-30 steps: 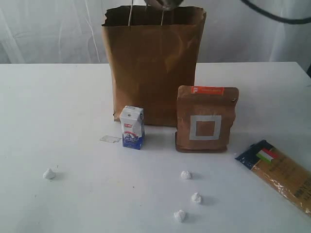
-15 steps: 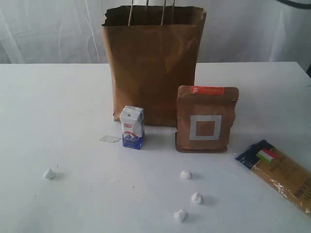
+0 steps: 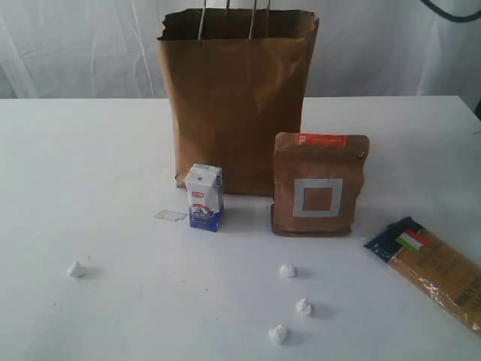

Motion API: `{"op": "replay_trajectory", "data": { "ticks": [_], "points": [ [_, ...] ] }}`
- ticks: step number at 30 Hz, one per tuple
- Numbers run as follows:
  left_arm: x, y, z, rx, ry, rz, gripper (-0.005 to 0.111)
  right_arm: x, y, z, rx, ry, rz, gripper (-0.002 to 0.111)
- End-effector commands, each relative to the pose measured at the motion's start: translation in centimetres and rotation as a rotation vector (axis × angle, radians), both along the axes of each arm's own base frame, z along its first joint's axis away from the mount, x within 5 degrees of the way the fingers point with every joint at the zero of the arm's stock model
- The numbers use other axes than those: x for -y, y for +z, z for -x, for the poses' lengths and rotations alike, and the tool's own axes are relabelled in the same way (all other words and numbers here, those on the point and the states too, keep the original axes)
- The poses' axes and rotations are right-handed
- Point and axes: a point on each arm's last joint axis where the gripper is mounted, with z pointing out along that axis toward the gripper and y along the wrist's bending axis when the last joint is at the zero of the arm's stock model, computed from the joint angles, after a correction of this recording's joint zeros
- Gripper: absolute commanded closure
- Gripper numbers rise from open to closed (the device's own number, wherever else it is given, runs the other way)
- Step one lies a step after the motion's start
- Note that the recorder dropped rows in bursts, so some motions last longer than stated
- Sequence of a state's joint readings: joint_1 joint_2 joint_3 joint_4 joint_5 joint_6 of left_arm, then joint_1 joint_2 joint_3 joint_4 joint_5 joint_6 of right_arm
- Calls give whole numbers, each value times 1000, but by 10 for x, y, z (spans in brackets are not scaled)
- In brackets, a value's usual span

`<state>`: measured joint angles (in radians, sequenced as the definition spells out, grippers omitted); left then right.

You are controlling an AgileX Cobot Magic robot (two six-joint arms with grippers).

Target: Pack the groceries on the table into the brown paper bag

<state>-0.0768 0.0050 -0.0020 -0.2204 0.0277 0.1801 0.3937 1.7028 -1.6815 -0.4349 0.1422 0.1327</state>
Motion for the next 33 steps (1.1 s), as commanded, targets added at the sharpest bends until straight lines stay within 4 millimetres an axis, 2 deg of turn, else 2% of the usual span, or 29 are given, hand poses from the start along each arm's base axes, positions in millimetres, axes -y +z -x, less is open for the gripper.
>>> {"op": "replay_trajectory", "data": {
  "ticks": [1, 5, 9, 16, 20, 27, 33],
  "points": [
    [0, 0, 0, 7, -6, 3, 107, -1, 0, -4, 8, 12, -96, 104],
    [0, 0, 0, 7, -6, 3, 107, -3, -11, -5, -97, -21, -109, 104],
    [0, 0, 0, 7, -6, 3, 107, -2, -17, -2, -232, -45, -220, 104],
    [0, 0, 0, 7, -6, 3, 107, -3, -19, 2, -314, -48, -291, 106],
    [0, 0, 0, 7, -6, 3, 107, -4, -12, 3, -271, -23, -345, 106],
    [0, 0, 0, 7, -6, 3, 107, -3, -6, 12, -344, -18, -430, 106],
    [0, 0, 0, 7, -6, 3, 107, 5, 16, 30, -305, -13, -428, 106]
  ]
}}
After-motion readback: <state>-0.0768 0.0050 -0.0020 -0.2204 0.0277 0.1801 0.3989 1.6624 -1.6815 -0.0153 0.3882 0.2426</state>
